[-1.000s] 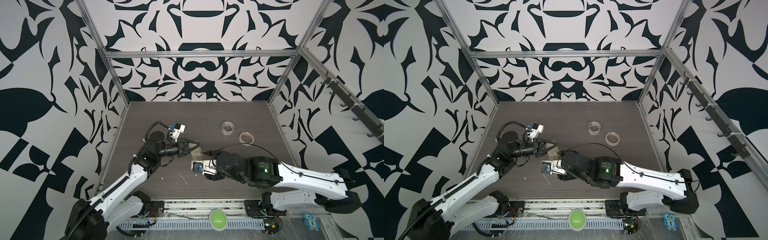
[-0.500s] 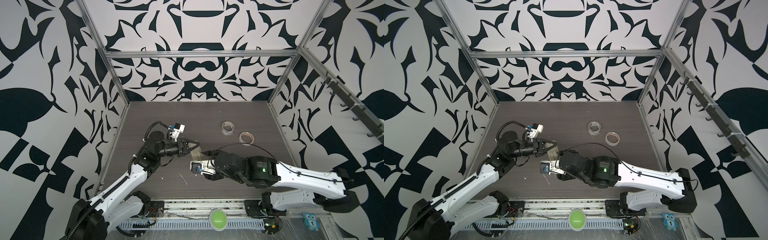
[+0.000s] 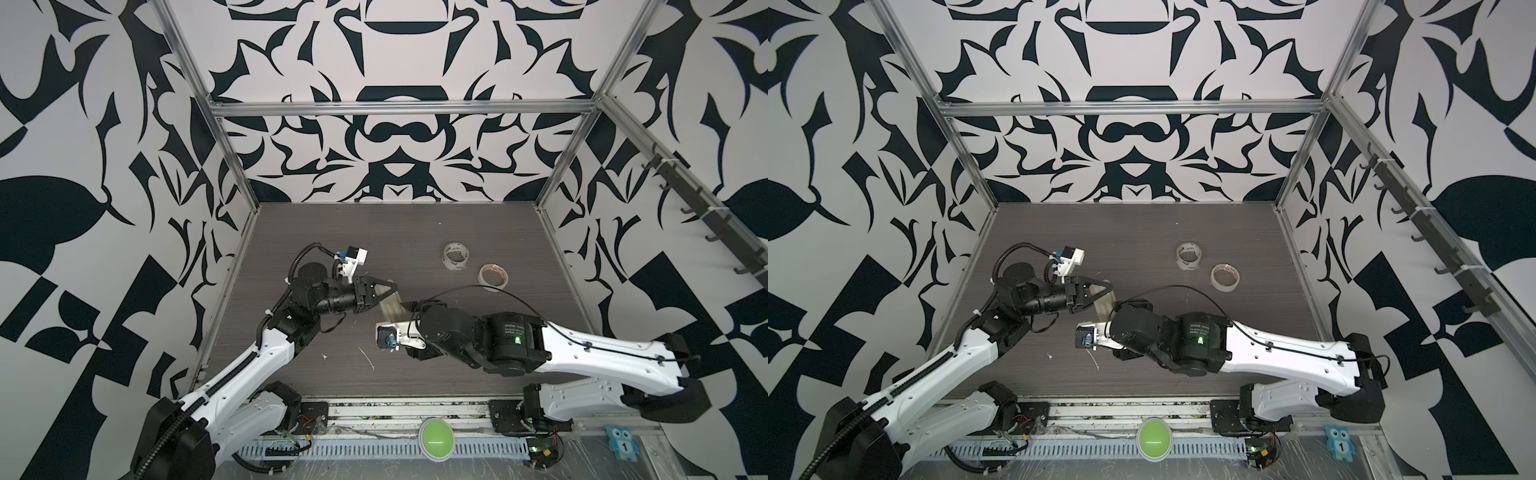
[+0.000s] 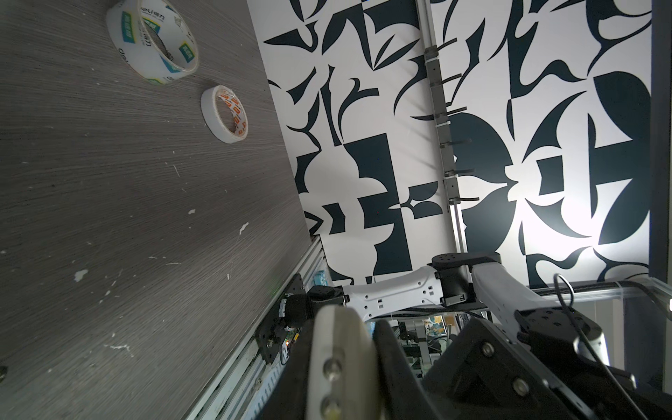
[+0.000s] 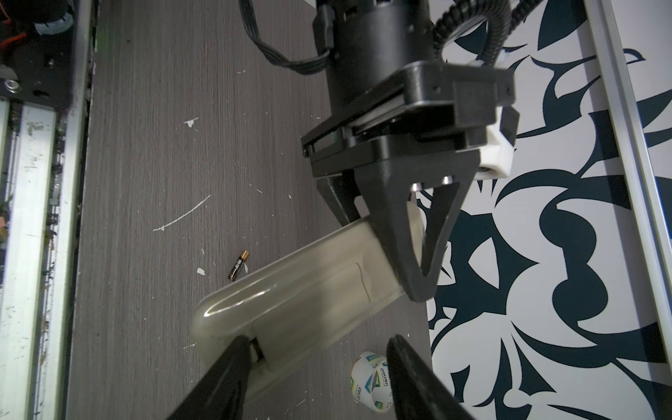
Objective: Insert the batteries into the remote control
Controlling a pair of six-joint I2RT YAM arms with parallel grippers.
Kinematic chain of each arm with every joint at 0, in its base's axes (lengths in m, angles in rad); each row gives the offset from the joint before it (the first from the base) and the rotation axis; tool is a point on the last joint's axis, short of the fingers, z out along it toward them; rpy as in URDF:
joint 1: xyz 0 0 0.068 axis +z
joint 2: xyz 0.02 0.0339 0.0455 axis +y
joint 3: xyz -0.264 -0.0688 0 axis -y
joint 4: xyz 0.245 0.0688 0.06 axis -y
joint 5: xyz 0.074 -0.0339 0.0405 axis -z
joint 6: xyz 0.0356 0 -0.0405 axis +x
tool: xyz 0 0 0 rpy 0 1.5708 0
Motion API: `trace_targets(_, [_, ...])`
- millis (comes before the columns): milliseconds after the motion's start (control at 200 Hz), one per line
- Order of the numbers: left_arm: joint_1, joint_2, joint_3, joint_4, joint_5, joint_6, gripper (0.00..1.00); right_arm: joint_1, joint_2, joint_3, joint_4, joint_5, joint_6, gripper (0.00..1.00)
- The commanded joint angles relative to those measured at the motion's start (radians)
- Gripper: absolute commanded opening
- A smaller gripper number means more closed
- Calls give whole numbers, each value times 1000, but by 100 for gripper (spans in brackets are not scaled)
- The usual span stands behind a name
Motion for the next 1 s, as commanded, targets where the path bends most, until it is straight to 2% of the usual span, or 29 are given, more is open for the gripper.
trace_targets(0, [-12, -16, -1, 63, 71, -39, 0, -11, 7, 6, 41, 103, -26, 64])
trace_targets(995, [-12, -13, -8, 68, 68, -44, 0, -9, -36, -56, 205, 95, -42, 62])
